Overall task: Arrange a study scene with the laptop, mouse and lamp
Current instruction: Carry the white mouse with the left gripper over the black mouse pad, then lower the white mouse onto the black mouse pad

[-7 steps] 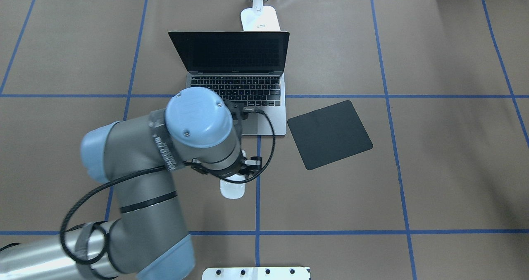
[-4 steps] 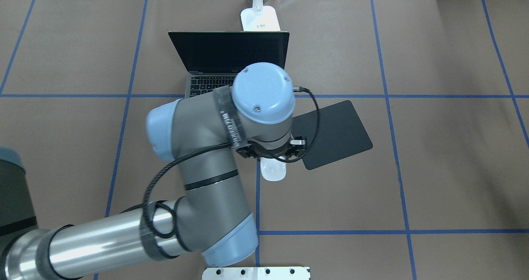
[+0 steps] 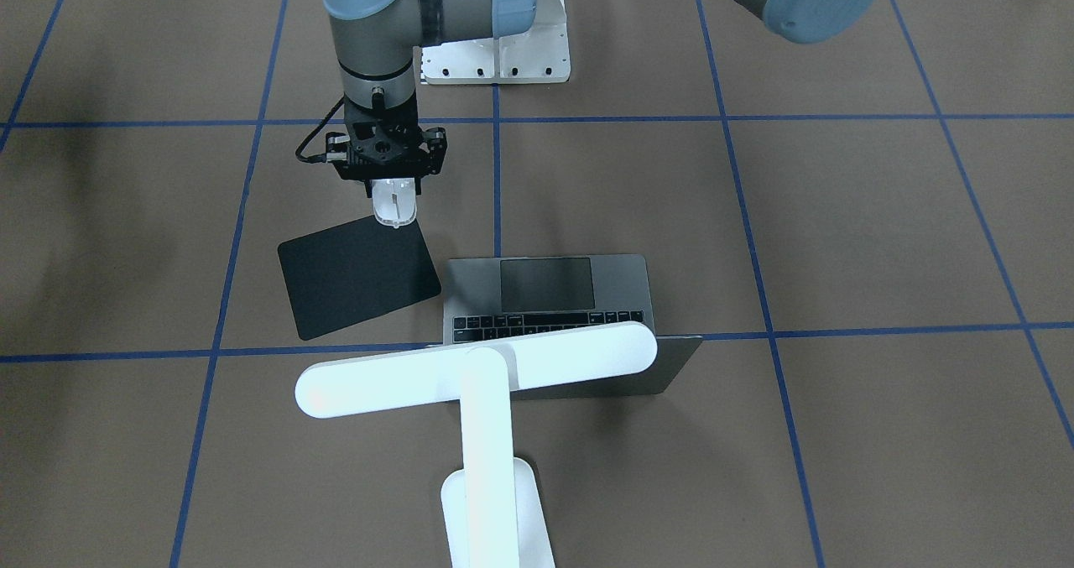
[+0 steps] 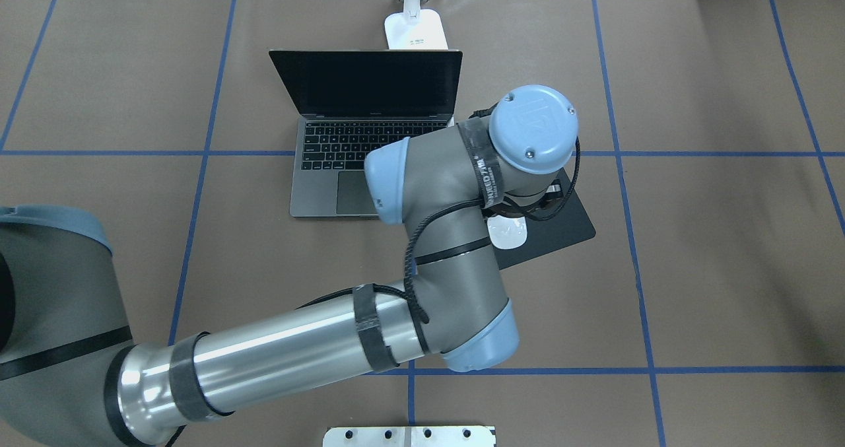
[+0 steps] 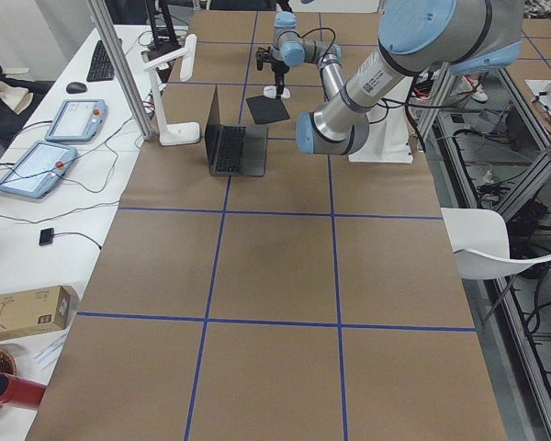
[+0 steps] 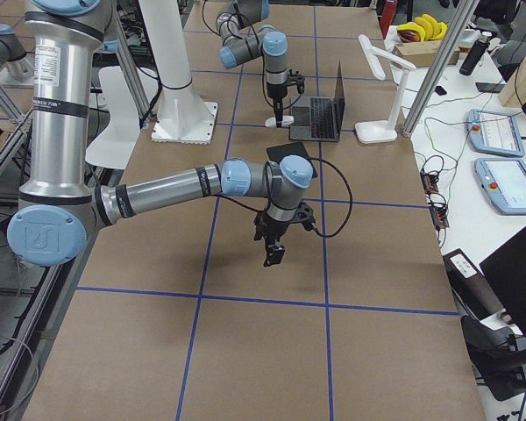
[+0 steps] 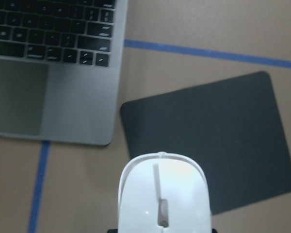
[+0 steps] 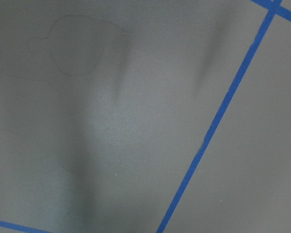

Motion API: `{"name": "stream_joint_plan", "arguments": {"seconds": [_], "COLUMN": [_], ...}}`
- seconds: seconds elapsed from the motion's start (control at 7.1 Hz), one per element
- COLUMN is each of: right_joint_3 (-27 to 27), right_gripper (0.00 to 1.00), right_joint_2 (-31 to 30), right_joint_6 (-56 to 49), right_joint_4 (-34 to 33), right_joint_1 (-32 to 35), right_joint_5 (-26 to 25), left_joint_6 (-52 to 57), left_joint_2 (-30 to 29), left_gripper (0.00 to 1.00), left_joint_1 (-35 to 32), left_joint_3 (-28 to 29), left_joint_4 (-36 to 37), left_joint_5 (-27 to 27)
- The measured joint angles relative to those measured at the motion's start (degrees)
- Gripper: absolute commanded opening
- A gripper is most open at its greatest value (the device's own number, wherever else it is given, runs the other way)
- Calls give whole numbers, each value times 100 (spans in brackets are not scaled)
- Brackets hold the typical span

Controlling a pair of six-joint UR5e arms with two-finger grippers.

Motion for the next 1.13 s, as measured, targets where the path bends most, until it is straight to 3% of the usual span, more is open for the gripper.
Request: {"name": "stream_joint_plan", "arguments": {"seconds": [0.42,0.84,0.99,1.13], "right_joint_3": [-49,-87,-98,-105], "right_gripper": [100,100,100,100], "right_joint_2": [7,7,10,16], "right_joint_6": [0,-6,-8,-8], "right_joint_4": [0,0,0,0], "right_joint_1": [-1,-1,-1,-1], "right_joint_5": [132,222,230,233], "left_joint_6": [-306,-421,-471,-515], "left_joint_2": [-216,-167,-154,-149], "left_gripper": [8,10,16,52], "left_joint_1": [51,281,375,476], "left_joint_3": [729,1045,1124,1177], "left_joint_4": [-630,-839,-870,-886], "left_joint_5": [684,1282,1430,1560]}}
